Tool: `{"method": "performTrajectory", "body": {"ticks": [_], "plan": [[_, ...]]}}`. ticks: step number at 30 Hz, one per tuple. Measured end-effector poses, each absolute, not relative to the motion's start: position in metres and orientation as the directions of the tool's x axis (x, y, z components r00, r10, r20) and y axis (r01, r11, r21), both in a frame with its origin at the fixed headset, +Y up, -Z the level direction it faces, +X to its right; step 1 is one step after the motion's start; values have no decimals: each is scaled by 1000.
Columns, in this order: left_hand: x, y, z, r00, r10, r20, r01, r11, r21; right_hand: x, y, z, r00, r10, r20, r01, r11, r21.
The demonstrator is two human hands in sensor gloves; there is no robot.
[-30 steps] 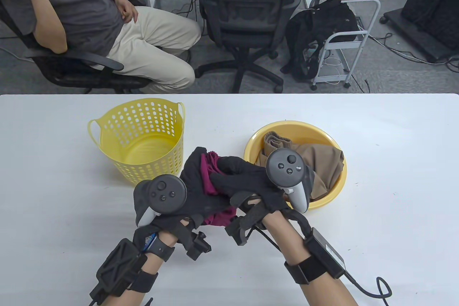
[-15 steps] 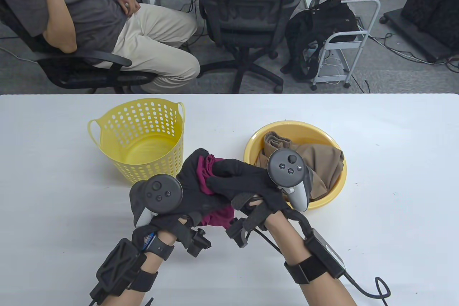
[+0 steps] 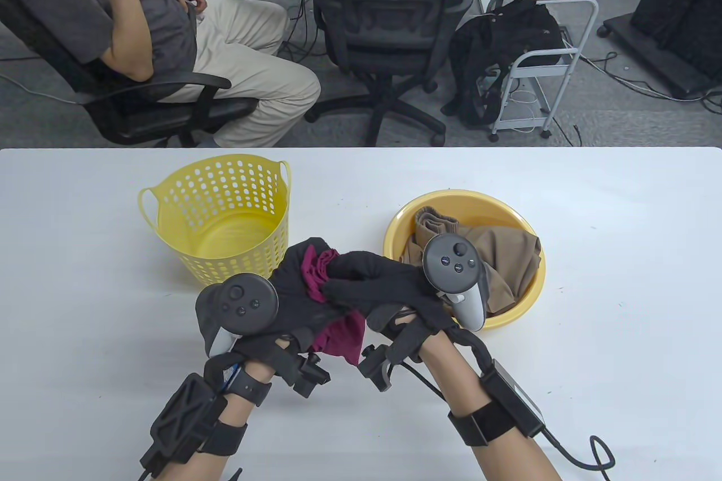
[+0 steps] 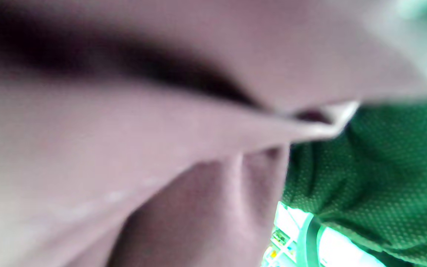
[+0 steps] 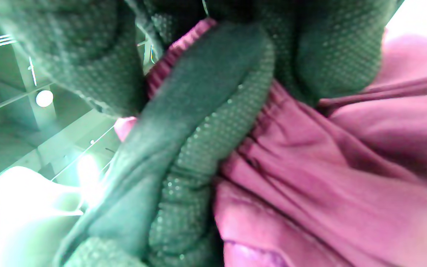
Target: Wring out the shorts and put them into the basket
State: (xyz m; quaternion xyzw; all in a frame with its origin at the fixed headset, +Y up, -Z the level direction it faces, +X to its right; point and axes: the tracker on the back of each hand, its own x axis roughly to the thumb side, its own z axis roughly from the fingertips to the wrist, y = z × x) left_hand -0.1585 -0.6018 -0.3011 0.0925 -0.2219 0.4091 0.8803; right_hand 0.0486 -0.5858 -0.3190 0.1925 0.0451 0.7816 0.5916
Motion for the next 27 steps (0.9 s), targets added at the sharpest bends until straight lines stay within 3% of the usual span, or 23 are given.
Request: {"method": "performTrajectory", "body": {"ticks": [13, 27], "plan": [[-172, -596, -299, 556, 702, 445, -780, 625, -12, 61, -582, -322, -165, 958, 235, -929, -231, 290], [-196, -590, -297, 399, 792, 463, -876, 479, -64, 84, -594, -340, -242, 955, 170, -924, -281, 258]]}}
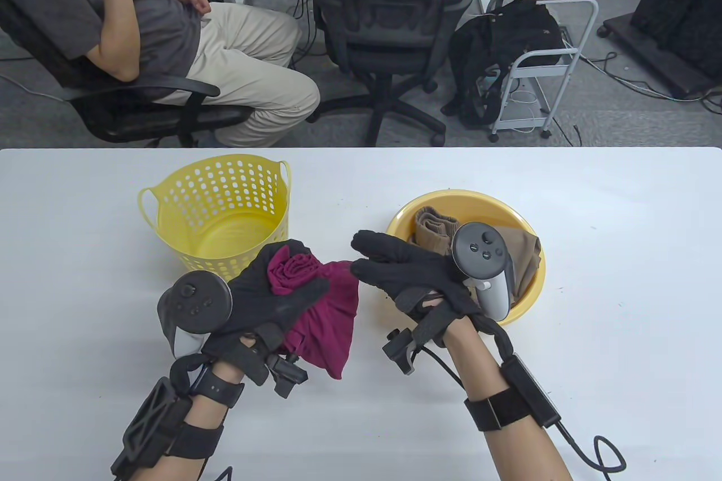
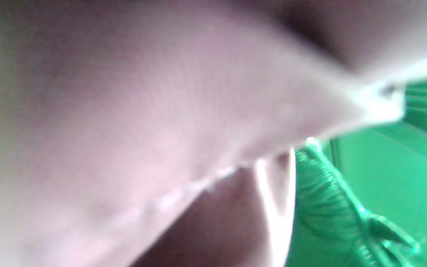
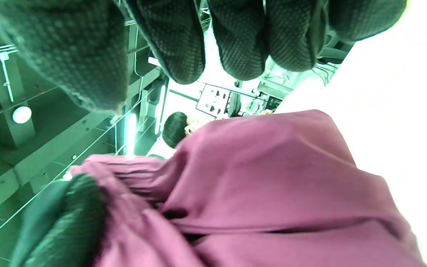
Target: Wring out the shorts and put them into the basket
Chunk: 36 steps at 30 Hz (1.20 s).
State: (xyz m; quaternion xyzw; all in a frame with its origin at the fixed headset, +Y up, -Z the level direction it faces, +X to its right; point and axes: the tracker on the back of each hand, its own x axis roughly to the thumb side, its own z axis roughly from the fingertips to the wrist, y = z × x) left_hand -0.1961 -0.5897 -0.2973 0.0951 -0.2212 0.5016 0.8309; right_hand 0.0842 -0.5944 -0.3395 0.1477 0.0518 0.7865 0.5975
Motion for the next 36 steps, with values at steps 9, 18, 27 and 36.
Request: {"method": "performTrajectory", "body": {"ticks": [9, 18, 27, 36], "plan": [[-208, -585, -300, 181, 855, 485, -938, 298, -176, 88, -618, -349, -209, 975, 80, -908, -224, 354], [-209, -588, -308, -101, 862, 497, -922, 106, -371, 77, -640, -351, -91, 996, -8, -854, -74, 516], [-199, -592, -314, -174, 855, 489, -894, 72, -443, 55, -658, -341, 39, 990, -135, -653, 127, 746], [-189, -596, -315, -143, 859, 492, -887, 110, -449, 35, -662, -330, 45, 987, -151, -498, 153, 853]]}}
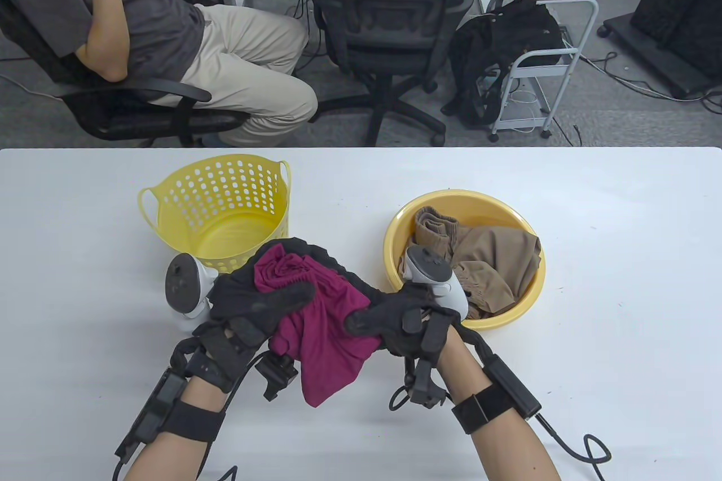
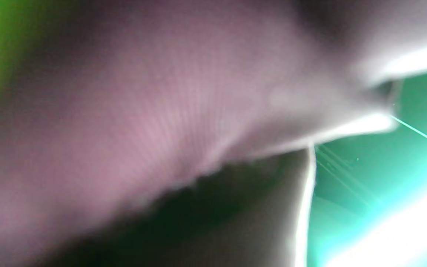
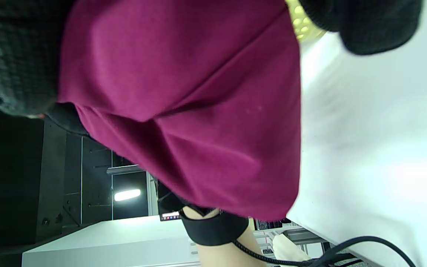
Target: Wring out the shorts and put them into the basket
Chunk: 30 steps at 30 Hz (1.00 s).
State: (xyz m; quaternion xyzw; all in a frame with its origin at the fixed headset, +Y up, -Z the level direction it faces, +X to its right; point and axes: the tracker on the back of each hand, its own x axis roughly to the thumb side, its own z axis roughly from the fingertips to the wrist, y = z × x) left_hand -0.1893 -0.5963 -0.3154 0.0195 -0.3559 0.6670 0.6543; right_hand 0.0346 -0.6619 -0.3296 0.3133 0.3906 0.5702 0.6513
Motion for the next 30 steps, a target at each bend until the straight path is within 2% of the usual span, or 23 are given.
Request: {"method": "performTrajectory", "body": {"ticks": [5, 14, 30], "plan": [[-185, -597, -315, -99, 860, 500, -888, 151, -435, 28, -661, -325, 10, 992, -128, -489, 116, 865], [-185, -599, -315, -68, 866, 496, -897, 165, -411, 28, -654, -325, -87, 996, -14, -567, -38, 823], [-192, -599, -315, -35, 877, 479, -923, 156, -353, 27, -631, -319, -191, 947, 257, -721, -313, 618]]}}
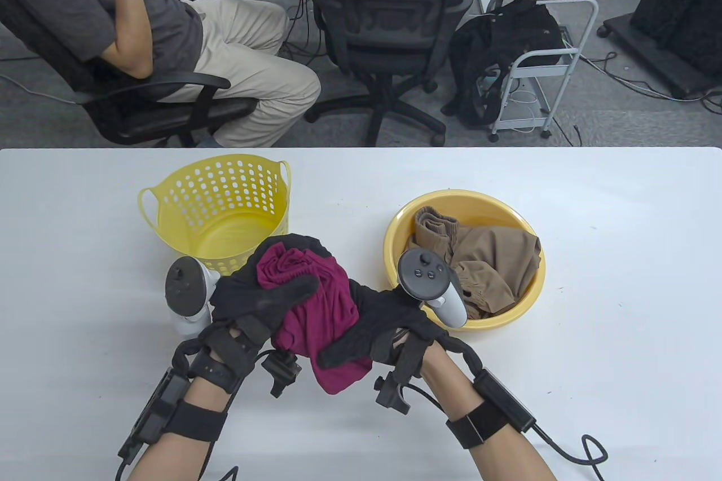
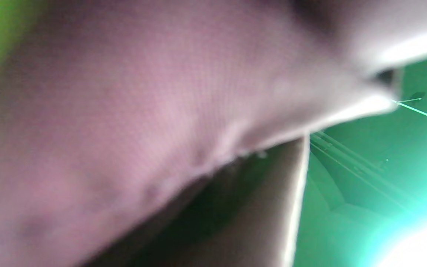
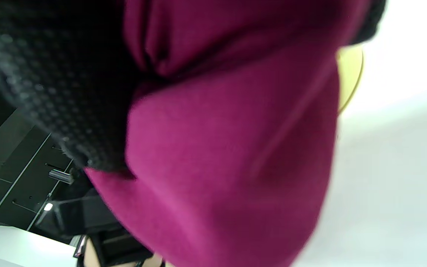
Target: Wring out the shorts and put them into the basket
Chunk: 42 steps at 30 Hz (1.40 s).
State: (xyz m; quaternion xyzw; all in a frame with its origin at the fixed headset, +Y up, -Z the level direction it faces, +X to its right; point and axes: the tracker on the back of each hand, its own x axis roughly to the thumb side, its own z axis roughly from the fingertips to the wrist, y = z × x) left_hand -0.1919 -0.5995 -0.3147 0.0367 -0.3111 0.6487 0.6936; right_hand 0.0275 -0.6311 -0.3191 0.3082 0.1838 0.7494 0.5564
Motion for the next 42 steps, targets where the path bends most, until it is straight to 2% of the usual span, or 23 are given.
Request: {"method": "performTrajectory", "body": {"ticks": [10, 19, 31, 42], "plan": [[-192, -602, -313, 14, 885, 466, -933, 180, -313, 31, -622, -317, -278, 900, 337, -753, -422, 506], [-192, -607, -311, 138, 879, 455, -935, 268, -234, 33, -613, -315, -417, 798, 436, -728, -580, 366], [-193, -614, -310, 247, 880, 405, -925, 339, -170, 28, -605, -309, -592, 603, 535, -629, -761, 162], [-194, -622, -311, 325, 877, 353, -908, 393, -142, 22, -603, -303, -696, 413, 587, -512, -859, -3]]}}
